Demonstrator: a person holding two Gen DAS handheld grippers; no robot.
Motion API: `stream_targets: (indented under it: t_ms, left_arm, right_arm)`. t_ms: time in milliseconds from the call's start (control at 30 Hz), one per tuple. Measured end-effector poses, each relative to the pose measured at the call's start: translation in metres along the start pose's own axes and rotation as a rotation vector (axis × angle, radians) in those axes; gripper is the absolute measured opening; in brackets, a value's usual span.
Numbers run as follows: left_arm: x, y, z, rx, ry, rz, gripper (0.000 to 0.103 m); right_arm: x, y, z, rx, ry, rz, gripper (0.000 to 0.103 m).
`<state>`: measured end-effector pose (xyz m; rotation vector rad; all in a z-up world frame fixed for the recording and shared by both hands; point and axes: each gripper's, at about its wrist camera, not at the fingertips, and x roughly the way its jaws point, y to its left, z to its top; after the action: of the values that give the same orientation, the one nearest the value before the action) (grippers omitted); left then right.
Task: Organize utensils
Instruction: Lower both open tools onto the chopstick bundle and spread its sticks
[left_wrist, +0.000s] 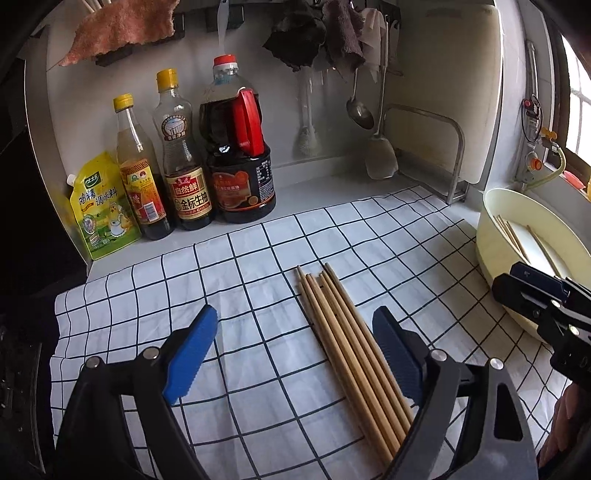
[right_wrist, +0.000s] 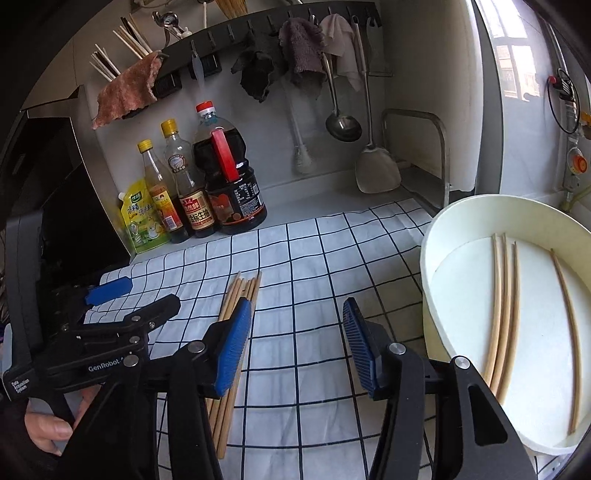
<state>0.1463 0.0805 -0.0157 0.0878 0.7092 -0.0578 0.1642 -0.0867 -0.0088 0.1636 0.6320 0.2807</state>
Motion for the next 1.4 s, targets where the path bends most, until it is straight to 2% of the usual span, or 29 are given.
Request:
stream_targets:
  t_ms: [167,367,600,767,1067,1400]
  left_arm:
    - [0.017,0.013,-0.004,-0.054,0.03,-0.016,0.084]
    - [0.028,0.023,-0.007,-0.071,0.042,0.032,0.084]
    - [0.03,0.035,-0.015,-0.129,0.074,0.005,0.084]
    - [0.027,0.032,-0.018,-0.118,0.066,0.016,0.087]
    - [0.041,0.039,-0.023,-0.154,0.152,-0.017,0.088]
    - [0.047,0.04,-0.026,-0.161,0.181,-0.013,0.088]
  right_arm:
    - [0.016,0.015,0.0,-0.04,0.018,0.015,0.05]
    - [0.03,0.033,-0.005,-0.091,0.05,0.03,0.055]
    - [0.04,0.034,-0.019,-0.098,0.14,0.016,0.055]
    - [0.046,0.038,-0.026,-0.122,0.178,0.011,0.055]
    - [0.063,0.038,-0.036,-0.155,0.274,-0.028,0.055]
    - [0.073,0.044,-0.043,-0.193,0.321,-0.043,0.055]
